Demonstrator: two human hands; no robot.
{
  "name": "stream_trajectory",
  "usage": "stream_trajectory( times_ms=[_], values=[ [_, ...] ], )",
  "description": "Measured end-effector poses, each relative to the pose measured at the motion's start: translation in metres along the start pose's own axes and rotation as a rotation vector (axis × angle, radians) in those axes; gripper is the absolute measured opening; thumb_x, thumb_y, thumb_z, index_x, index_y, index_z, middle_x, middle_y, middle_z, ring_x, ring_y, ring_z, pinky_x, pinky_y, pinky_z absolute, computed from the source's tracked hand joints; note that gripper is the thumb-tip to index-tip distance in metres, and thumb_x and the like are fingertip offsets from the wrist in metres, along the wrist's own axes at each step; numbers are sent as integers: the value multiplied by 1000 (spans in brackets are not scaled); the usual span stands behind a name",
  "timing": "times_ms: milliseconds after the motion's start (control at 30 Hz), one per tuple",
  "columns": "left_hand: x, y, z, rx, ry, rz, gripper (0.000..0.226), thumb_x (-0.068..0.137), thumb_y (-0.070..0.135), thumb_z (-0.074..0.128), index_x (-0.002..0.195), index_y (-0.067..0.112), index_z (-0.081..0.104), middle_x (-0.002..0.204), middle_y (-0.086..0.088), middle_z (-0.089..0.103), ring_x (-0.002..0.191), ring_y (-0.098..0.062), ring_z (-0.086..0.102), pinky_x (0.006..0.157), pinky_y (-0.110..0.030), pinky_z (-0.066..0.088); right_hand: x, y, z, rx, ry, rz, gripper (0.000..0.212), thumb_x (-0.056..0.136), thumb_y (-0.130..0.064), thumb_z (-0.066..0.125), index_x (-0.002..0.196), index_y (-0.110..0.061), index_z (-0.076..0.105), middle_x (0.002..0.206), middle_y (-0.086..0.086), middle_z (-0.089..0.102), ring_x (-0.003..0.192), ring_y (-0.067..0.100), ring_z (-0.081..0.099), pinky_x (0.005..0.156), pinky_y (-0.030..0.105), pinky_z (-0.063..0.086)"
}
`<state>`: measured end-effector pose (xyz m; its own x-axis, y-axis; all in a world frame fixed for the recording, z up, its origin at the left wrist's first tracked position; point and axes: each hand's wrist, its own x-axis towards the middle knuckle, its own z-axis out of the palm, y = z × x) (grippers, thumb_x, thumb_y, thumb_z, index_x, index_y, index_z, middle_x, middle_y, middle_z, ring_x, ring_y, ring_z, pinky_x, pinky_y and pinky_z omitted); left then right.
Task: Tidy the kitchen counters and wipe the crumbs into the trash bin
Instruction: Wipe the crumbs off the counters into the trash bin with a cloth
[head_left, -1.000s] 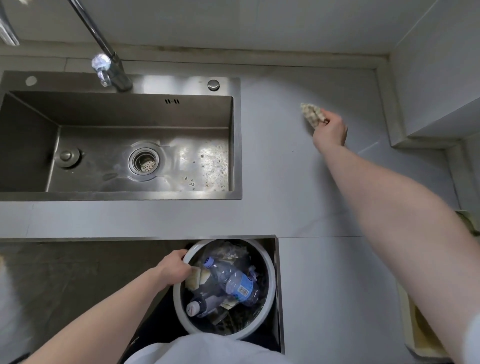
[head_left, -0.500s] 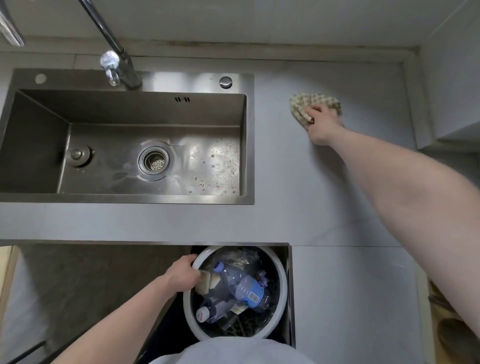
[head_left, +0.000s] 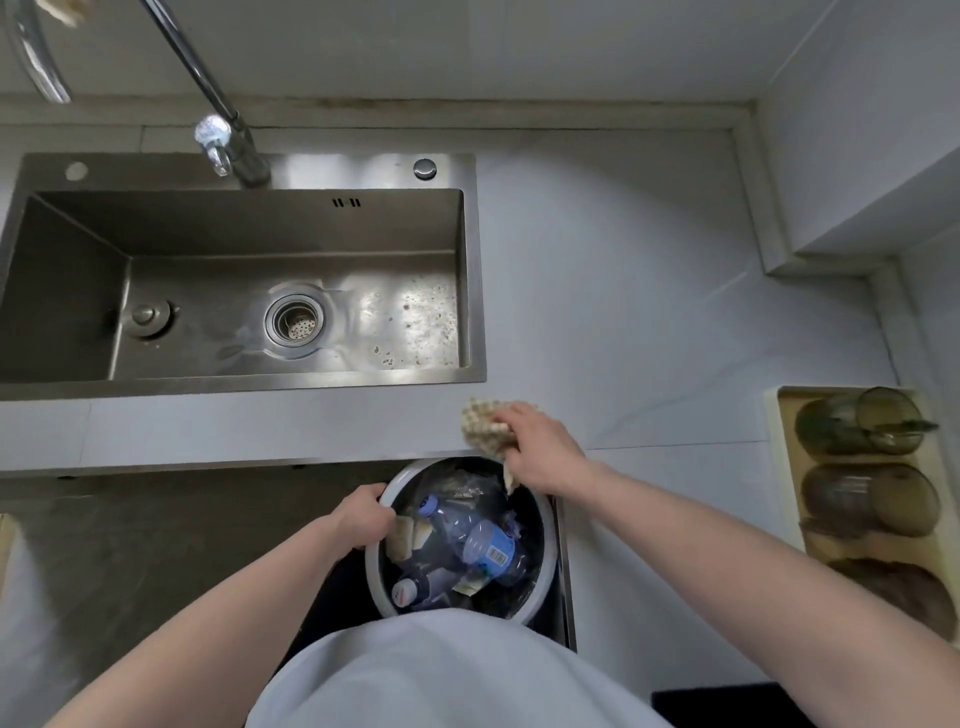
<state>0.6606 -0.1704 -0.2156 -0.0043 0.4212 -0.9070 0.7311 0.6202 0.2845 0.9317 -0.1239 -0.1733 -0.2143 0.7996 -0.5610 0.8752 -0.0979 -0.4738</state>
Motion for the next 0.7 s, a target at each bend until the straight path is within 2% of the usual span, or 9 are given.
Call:
stream_trajectory(
  times_ms=[67, 133, 200, 300, 400, 467, 533, 600, 700],
  values=[
    [-4, 2, 1, -2, -5, 8, 31, 77, 10, 63, 103, 28, 68, 98, -7, 74, 92, -26, 70, 78, -40, 60, -23, -12, 22, 82, -141, 27, 54, 81, -9, 57, 130, -31, 59, 131, -6, 61, 116, 19, 59, 102, 40, 51],
    [-7, 2, 1, -4, -7, 8, 31, 79, 8, 60, 103, 26, 67, 99, -10, 72, 92, -28, 70, 68, -35, 57, -47, -19, 42, 184, -324, 45, 31, 81, -12, 55, 97, -36, 65, 102, -9, 69, 94, 16, 66, 82, 37, 59],
    [-8, 2, 1, -5, -5, 10, 32, 78, 8, 58, 102, 26, 67, 98, -12, 72, 91, -30, 70, 63, -31, 53, -65, -21, 53, 268, -329, 32, 16, 83, -15, 57, 78, -31, 57, 83, -10, 64, 78, 13, 62, 69, 33, 55],
    [-6, -1, 2, -3, -2, 12, 29, 76, 10, 61, 99, 26, 68, 97, -11, 73, 89, -30, 71, 62, -30, 54, -65, -10, 37, 509, -85, 112, 14, 86, -20, 66, 92, -32, 65, 89, -14, 66, 82, 6, 61, 72, 24, 47],
    [-5, -1, 3, 4, 11, 20, 26, 77, 8, 60, 96, 24, 68, 95, -14, 73, 80, -28, 67, 60, -29, 51, -51, 22, -13, 689, 310, 252, 19, 86, -11, 68, 100, -24, 65, 92, -7, 68, 81, 5, 60, 70, 24, 46],
    [-4, 0, 5, 15, 13, 21, 25, 79, 7, 59, 97, 22, 67, 95, -16, 72, 79, -28, 67, 60, -29, 51, -46, 55, -56, 668, 568, 363, 19, 87, -11, 63, 101, -23, 65, 92, -7, 66, 79, 5, 60, 65, 20, 44],
    [-3, -1, 6, 20, 11, 22, 24, 80, 6, 58, 98, 19, 67, 92, -16, 72, 77, -28, 66, 60, -29, 51, -44, 96, -84, 591, 723, 489, 24, 85, -15, 59, 108, -20, 66, 103, 0, 68, 93, 18, 63, 75, 26, 50],
    [-2, -2, 6, 29, 16, 23, 25, 79, 7, 58, 99, 18, 67, 87, -14, 70, 73, -27, 64, 57, -28, 49, -46, 138, -86, 443, 690, 634, 39, 85, -18, 52, 121, -16, 64, 121, 9, 65, 117, 33, 57, 98, 36, 49],
    [0, -2, 7, 35, 12, 26, 27, 78, 5, 55, 100, 16, 68, 82, -13, 68, 69, -26, 62, 54, -26, 47, -67, 174, -56, 217, 518, 751, 52, 89, -20, 48, 141, -21, 51, 137, 12, 57, 130, 37, 47, 110, 40, 39]
  ],
)
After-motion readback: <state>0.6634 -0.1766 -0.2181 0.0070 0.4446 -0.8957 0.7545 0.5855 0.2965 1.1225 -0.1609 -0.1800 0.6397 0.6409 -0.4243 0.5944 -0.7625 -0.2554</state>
